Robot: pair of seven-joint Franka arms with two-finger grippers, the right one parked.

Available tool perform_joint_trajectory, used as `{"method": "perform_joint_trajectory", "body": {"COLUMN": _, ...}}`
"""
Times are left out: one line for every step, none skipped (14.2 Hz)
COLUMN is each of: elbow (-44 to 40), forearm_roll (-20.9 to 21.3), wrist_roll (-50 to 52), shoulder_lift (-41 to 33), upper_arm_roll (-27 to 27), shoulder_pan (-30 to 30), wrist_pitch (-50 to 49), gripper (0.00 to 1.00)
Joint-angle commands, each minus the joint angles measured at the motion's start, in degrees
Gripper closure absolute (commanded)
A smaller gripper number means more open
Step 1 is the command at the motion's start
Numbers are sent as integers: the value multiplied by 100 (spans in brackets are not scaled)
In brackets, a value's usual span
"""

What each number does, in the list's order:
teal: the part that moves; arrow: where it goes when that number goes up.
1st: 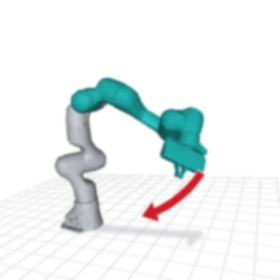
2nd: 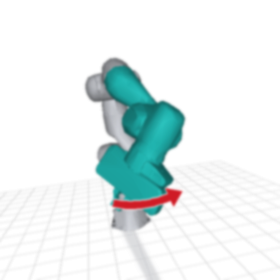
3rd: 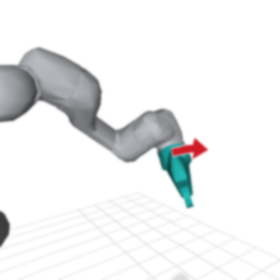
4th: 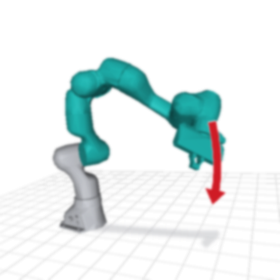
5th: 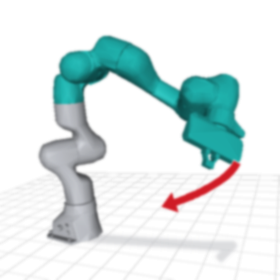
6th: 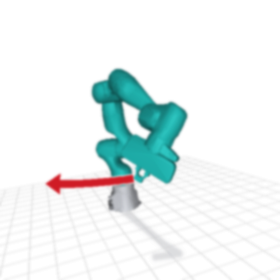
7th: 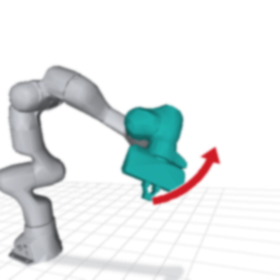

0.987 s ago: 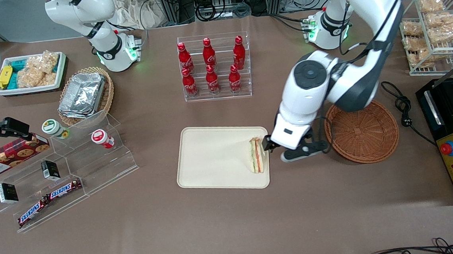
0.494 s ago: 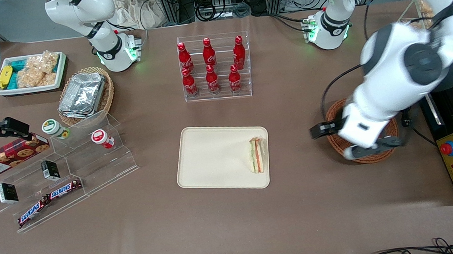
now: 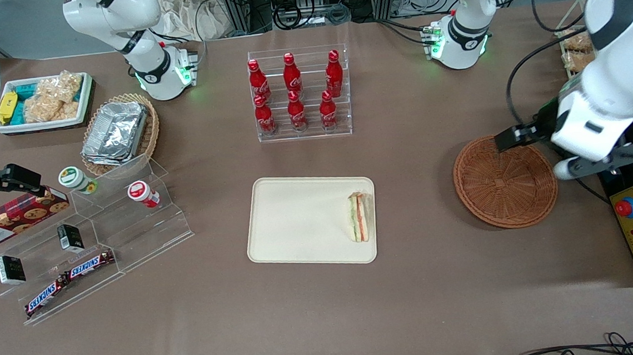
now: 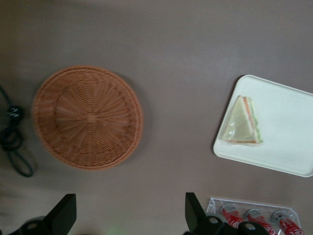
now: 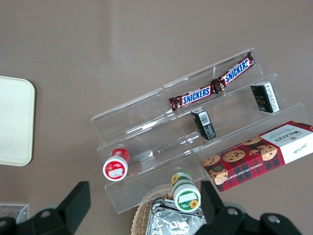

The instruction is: Place sandwich from basket to tray

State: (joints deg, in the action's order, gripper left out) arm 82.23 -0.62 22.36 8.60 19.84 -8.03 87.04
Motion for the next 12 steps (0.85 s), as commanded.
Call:
{"method": "perform_joint_trajectory", "body": {"elbow": 494, "forearm_roll": -184, "wrist_roll": -380, "shoulder_lift": -595, "upper_arm_roll": -577, "shoulder_pan": 293, "wrist_pitch": -99, "gripper": 0}}
{"method": "perform_joint_trajectory", "body": {"elbow": 722, "forearm_roll": -184, "wrist_roll": -520, "shoulder_lift": -771, "upper_arm_roll": -743, "shoulder_pan": 415, "wrist_pitch": -99, "gripper": 0}}
{"method": "perform_joint_trajectory", "body": {"elbow": 951, "forearm_roll": -184, "wrist_roll": -626, "shoulder_lift": -964, "upper_arm_roll": -1006, "shoulder_pan": 599, "wrist_pitch": -90, "gripper": 0}}
{"method": "perform_joint_trajectory", "body": {"elbow": 1153, "forearm_roll": -184, "wrist_roll": -714, "shoulder_lift": -1149, "upper_arm_roll": -1217, "shoulder_pan": 766, "wrist_pitch": -90, "gripper": 0}}
{"method": "perform_joint_trajectory", "body": {"elbow": 1303, "forearm_roll": -184, "wrist_roll": -759, "shoulder_lift": -1324, "upper_arm_roll": -1324, "shoulder_pan": 846, "wrist_pitch": -90, "gripper": 0}}
{"method": "perform_joint_trajectory", "body": {"elbow": 1391, "forearm_roll": -175, "wrist_roll": -777, "shoulder_lift": -1431, "upper_arm_roll": -1386, "shoulder_pan": 899, "wrist_pitch": -99, "gripper": 0}}
{"method": "perform_joint_trajectory", "body": {"elbow": 1384, "forearm_roll": -166, "wrist_roll": -777, "shoulder_lift": -1449, "upper_arm_roll": -1430, "shoulder_pan": 978, "wrist_pitch": -117, "gripper": 0}}
{"method": "perform_joint_trajectory", "body": {"elbow": 1349, "forearm_roll": -132, "wrist_roll": -742, "shoulder_lift": -1414, "upper_arm_roll": -1491, "shoulder_pan": 1066, "wrist_pitch": -117, "gripper": 0}}
{"method": "perform_joint_trajectory", "body": {"elbow": 1314, "forearm_roll": -131, "wrist_roll": -742, "shoulder_lift": -1397, "upper_arm_roll": -1509, "shoulder_pan": 1110, "wrist_pitch": -108, "gripper": 0}}
{"method": "perform_joint_trajectory", "body": {"elbow": 1287, "forearm_roll": -131, "wrist_roll": -768, "shoulder_lift": -1388, "upper_arm_roll": -1501, "shoulder_pan": 1111, "wrist_pitch": -108, "gripper": 0}}
{"method": "perform_joint_trajectory", "body": {"elbow": 1235, "forearm_roll": -131, "wrist_roll": -768, "shoulder_lift": -1370, "upper_arm_roll": -1501, "shoulder_pan": 1111, "wrist_pitch": -108, "gripper": 0}}
{"method": "perform_joint_trajectory", "body": {"elbow": 1208, "forearm_roll": -140, "wrist_roll": -768, "shoulder_lift": -1370, "upper_arm_roll": -1501, "shoulder_pan": 1111, "wrist_pitch": -117, "gripper": 0}}
